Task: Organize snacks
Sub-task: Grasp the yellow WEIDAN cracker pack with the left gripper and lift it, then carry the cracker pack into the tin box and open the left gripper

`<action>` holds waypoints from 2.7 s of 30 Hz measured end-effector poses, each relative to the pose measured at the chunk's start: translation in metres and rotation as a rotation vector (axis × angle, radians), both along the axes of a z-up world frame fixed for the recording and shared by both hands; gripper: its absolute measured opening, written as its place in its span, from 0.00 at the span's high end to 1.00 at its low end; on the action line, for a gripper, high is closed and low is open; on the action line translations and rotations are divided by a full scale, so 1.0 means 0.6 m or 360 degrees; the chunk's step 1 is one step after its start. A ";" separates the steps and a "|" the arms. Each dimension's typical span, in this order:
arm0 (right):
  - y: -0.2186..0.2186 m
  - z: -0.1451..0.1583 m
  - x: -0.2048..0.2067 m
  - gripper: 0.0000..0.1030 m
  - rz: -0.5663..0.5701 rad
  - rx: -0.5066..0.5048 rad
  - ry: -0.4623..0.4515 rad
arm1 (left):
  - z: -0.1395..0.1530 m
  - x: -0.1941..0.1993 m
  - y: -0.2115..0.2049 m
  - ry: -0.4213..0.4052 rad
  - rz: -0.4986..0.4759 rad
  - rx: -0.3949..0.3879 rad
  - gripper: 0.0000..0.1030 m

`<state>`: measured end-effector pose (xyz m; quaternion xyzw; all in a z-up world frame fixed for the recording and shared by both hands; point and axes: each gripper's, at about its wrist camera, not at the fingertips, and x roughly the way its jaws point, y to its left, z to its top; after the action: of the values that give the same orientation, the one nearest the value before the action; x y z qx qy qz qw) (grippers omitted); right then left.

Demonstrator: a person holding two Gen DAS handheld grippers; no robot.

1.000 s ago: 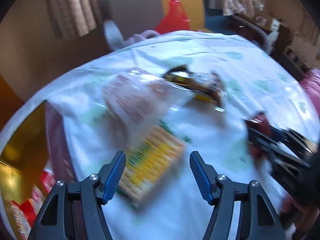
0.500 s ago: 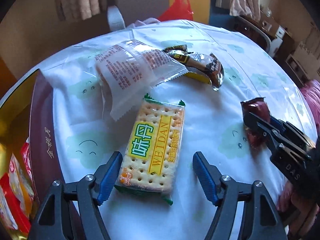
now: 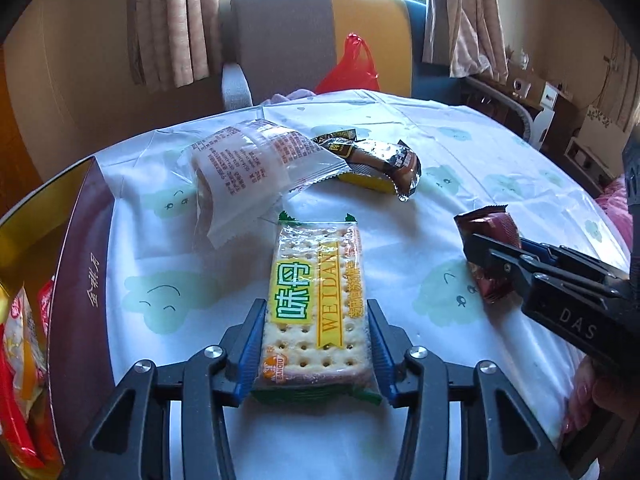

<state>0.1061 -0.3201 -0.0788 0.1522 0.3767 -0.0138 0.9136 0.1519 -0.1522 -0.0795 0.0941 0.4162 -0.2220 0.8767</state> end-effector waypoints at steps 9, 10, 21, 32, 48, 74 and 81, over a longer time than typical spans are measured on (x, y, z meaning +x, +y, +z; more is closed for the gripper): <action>0.009 0.007 -0.005 0.70 -0.0017 -0.0073 -0.0028 | -0.001 -0.016 0.011 -0.0068 -0.0007 -0.0038 0.54; 0.011 0.009 -0.007 0.70 -0.0013 -0.0088 -0.0040 | -0.001 -0.016 0.012 -0.0078 0.0002 -0.0043 0.54; 0.044 0.028 -0.018 0.70 0.0060 -0.0246 -0.0125 | 0.025 -0.062 0.013 -0.0322 -0.0024 -0.0055 0.54; 0.056 0.034 -0.024 0.70 0.0066 -0.0306 -0.0158 | 0.043 -0.101 0.037 -0.0396 -0.0033 -0.0162 0.54; 0.087 0.037 -0.023 0.70 0.0149 -0.0443 -0.0168 | 0.116 -0.115 0.173 -0.0396 0.0180 -0.0446 0.54; 0.093 0.033 -0.018 0.70 0.0160 -0.0482 -0.0135 | 0.050 0.023 0.357 0.0338 0.0420 -0.0470 0.54; 0.093 0.032 -0.016 0.70 0.0162 -0.0487 -0.0128 | 0.039 0.043 0.400 0.0334 0.0634 -0.0397 0.54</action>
<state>0.0963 -0.2641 -0.0595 -0.0075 0.3406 -0.0187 0.9400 0.1775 0.0877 -0.0560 -0.1222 0.4847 -0.1031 0.8600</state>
